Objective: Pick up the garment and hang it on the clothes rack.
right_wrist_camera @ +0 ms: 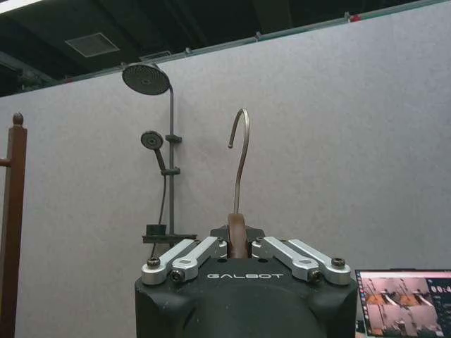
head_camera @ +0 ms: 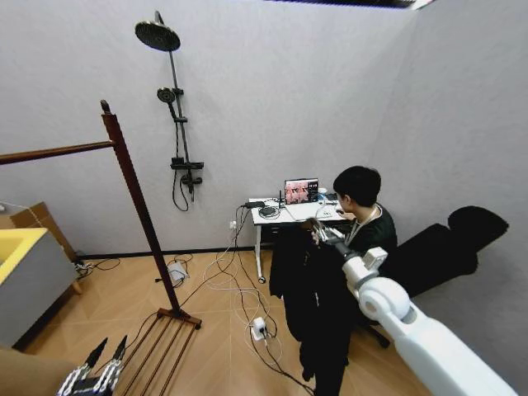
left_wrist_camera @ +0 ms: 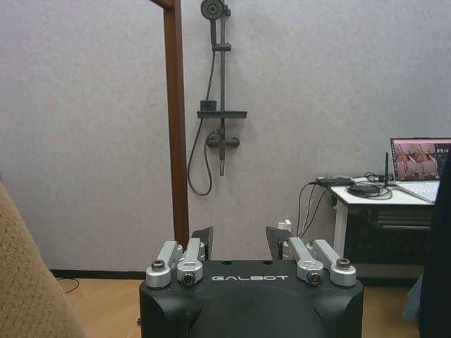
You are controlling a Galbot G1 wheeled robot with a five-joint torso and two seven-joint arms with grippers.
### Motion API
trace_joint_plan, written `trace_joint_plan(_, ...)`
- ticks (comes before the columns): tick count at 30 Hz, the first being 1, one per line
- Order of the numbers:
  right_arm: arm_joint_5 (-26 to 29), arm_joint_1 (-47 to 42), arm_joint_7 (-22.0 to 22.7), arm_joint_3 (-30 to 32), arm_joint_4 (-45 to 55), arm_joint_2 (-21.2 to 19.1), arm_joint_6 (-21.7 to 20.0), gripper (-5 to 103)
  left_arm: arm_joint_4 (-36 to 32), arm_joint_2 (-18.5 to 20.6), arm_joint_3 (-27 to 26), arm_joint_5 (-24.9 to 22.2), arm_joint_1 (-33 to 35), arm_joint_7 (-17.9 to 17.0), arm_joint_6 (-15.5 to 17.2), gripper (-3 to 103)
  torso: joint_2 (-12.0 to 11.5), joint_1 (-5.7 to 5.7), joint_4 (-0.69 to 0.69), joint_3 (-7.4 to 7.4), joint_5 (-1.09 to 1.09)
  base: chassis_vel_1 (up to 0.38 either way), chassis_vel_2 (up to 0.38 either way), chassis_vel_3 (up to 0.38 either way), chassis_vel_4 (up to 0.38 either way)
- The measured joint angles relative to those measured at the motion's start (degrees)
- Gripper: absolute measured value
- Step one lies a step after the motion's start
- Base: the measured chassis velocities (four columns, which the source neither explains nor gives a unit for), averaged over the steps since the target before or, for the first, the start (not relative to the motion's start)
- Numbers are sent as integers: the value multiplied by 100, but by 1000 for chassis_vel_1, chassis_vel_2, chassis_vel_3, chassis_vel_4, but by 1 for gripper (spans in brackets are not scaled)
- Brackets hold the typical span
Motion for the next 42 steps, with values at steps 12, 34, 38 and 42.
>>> trace_joint_plan(12, -236, -203, 395, 170, 233, -25, -316, 10, 0, 0, 0, 0, 0, 0, 0, 46, 0, 0, -3, 0, 1, 0, 0, 0, 0)
trace_joint_plan(34, -1040, -371, -293, 120, 42, 156, 361, 10, 0, 0, 0, 0, 0, 0, 0, 46, 0, 0, -2, 0, 1, 0, 0, 0, 0)
trace_joint_plan(38, -855, -284, -328, 34, -20, 255, 387, 10, 0, 0, 0, 0, 0, 0, 0, 46, 0, 0, -2, 0, 0, 0, 0, 0, 0)
trace_joint_plan(42, -736, 81, -601, -152, -308, 408, 582, 10, 0, 0, 0, 0, 0, 0, 0, 46, -19, -8, -2, -10, 0, 0, 0, 0, 0)
